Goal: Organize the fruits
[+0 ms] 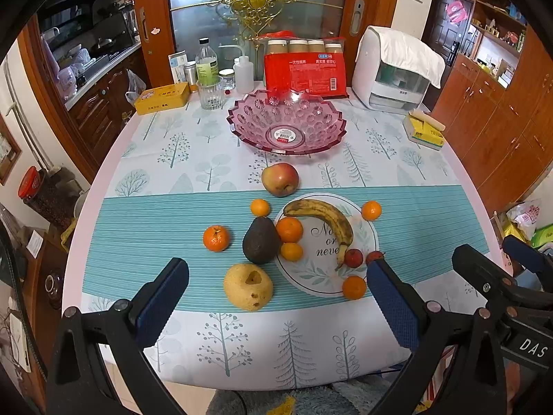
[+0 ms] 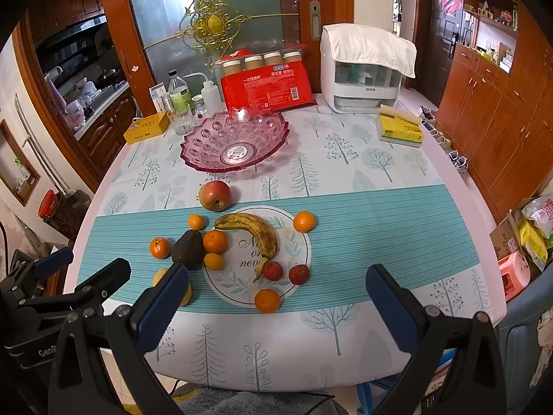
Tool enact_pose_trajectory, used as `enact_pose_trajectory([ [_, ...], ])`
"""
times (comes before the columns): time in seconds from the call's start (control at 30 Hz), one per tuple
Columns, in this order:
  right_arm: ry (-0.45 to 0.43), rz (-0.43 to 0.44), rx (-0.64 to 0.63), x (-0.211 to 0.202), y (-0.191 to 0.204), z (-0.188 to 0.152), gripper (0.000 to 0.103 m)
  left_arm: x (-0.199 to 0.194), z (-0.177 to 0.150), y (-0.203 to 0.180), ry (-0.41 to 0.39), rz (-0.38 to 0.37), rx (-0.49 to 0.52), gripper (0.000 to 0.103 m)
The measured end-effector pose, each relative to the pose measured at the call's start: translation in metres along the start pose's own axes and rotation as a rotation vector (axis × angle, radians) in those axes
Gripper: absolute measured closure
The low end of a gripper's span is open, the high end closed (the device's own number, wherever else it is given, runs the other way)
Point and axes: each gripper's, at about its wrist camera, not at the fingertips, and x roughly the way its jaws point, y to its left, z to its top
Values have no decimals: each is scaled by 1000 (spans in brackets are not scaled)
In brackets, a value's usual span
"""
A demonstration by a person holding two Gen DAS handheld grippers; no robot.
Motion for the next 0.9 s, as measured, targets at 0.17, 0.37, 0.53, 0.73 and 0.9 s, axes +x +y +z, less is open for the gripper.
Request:
enact_pose_trajectory([
  [0.17, 1, 2, 2, 0, -1, 0, 0, 0, -1, 0, 3, 2, 1, 1],
  [0.37, -4, 3, 3, 2, -1, 1, 0, 2, -1, -1, 1, -16, -8, 1],
  [0.53, -6, 6, 5, 5, 0, 0, 0, 1, 2, -2, -9, -21, -21, 1],
  [0.73, -6, 7, 4, 5, 0, 1, 0, 5, 3, -2, 11, -19, -21, 1],
  [0.9, -5, 8, 5, 5, -1, 2, 0, 7, 3, -3, 18, -13, -20, 1],
])
